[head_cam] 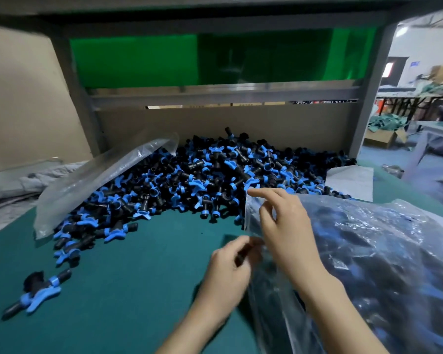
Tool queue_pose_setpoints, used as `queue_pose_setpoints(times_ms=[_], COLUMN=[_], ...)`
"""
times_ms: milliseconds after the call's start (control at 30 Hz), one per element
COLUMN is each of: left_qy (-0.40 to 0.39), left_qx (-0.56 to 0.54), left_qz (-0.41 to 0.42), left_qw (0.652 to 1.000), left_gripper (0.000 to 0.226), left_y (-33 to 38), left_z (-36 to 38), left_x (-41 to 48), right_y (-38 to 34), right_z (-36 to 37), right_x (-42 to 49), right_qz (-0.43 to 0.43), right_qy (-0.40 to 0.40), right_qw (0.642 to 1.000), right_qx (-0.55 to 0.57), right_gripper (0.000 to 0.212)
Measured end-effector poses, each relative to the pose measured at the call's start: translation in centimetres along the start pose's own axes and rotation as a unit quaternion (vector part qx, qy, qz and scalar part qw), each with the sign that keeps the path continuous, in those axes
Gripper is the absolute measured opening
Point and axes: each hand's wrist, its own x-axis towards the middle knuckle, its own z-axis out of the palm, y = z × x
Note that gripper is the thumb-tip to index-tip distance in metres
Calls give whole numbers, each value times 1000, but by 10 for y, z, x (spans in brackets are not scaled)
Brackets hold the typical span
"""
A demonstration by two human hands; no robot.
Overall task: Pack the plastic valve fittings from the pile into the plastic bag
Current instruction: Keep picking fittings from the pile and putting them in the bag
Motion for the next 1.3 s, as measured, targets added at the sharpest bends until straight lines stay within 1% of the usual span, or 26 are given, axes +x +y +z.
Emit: queue_pose_setpoints(times_ms=[67,133,167,233,400,500,567,633,667,767,867,933,1033,1133,1200,1300], left_qy=[67,110,112,96,98,90,100,125,136,174,187,171,112,55,30,1], left_qx=[117,168,195,259,368,400,401,357,310,119,-33,-95,-156,-179,-173,-168], left_qz=[-22,-77,-103,-129,-124,-120,-119,-138,-153,-183,-172,-167,-169,-158,-151,-150], left_qw=[991,977,969,952,916,904,903,915,928,960,967,966,967,970,973,974], left_gripper=[13,9,10,24,42,36,31,29,30,28,17,21,30,31,33,37], left_y=[-24,-42,-47,-53,-59,-61,-63,-65,-65,-59,-48,-42,-33,-23,-19,-16], left_z=[-29,-47,-49,-50,-41,-36,-37,-40,-42,-48,-54,-61,-69,-70,-68,-69], left_x=[2,8,14,29,68,85,89,86,83,69,47,26,1,-8,-8,-9], right_y=[8,15,17,21,22,24,25,26,26,26,28,30,31,30,30,29], right_z=[9,17,20,22,23,22,23,23,24,24,27,29,33,34,35,34], right_x=[-9,-19,-24,-27,-31,-32,-31,-30,-30,-32,-34,-35,-36,-35,-35,-34], right_qz=[15,27,30,29,29,34,35,35,34,32,19,4,-17,-36,-44,-44], right_qy=[-13,-41,-56,-74,-83,-86,-86,-89,-88,-77,-55,-38,-31,-39,-39,-33], right_qw=[1000,996,992,985,981,981,980,979,979,981,983,984,982,982,984,985], right_qx=[-21,-76,-109,-152,-172,-172,-174,-180,-181,-178,-176,-176,-186,-179,-170,-164], right_gripper=[37,37,37,38,37,36,34,33,32,29,28,29,37,47,49,45])
